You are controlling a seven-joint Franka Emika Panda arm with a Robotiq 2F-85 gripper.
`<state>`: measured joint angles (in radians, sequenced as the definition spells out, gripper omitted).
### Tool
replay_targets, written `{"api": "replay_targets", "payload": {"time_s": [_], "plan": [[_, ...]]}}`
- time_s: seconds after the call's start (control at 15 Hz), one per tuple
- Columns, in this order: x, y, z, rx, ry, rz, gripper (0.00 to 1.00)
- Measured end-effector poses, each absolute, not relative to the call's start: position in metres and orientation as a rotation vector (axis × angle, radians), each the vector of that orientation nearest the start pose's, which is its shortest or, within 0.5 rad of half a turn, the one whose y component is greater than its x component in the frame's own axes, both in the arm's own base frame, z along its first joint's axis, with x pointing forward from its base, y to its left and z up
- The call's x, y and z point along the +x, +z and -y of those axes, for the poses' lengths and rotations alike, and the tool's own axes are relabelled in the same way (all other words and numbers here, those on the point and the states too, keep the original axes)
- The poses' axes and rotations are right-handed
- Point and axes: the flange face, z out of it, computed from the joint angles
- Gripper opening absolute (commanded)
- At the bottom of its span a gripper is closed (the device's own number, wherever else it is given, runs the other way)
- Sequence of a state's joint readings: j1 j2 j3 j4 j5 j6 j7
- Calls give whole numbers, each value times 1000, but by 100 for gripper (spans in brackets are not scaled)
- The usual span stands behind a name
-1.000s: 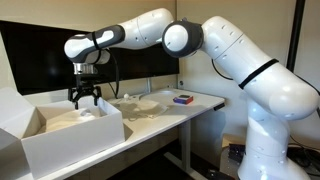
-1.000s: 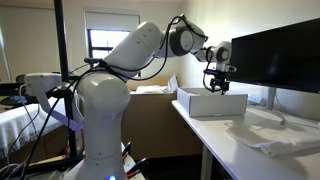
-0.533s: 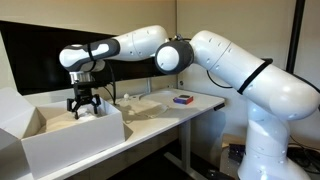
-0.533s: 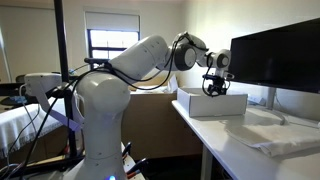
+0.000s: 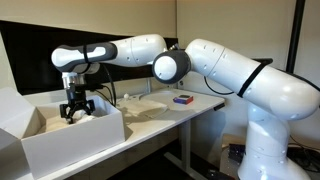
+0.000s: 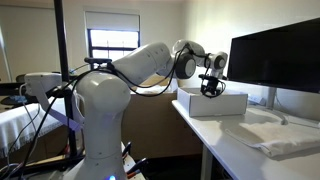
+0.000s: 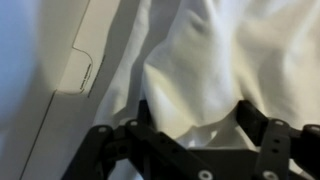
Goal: Take two folded white cloths out of the white box on the left
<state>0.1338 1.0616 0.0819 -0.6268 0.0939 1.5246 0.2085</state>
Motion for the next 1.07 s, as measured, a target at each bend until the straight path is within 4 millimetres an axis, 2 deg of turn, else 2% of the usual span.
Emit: {"api": "replay_targets", "payload": {"time_s": [0.47, 0.73, 0.8, 1.07], "plan": [[764, 350, -145, -2973, 244, 153, 14], [764, 352, -144, -2964, 246, 221, 9], [763, 352, -144, -2962, 247, 233, 11], [763, 354, -146, -2949, 240, 287, 10]]}}
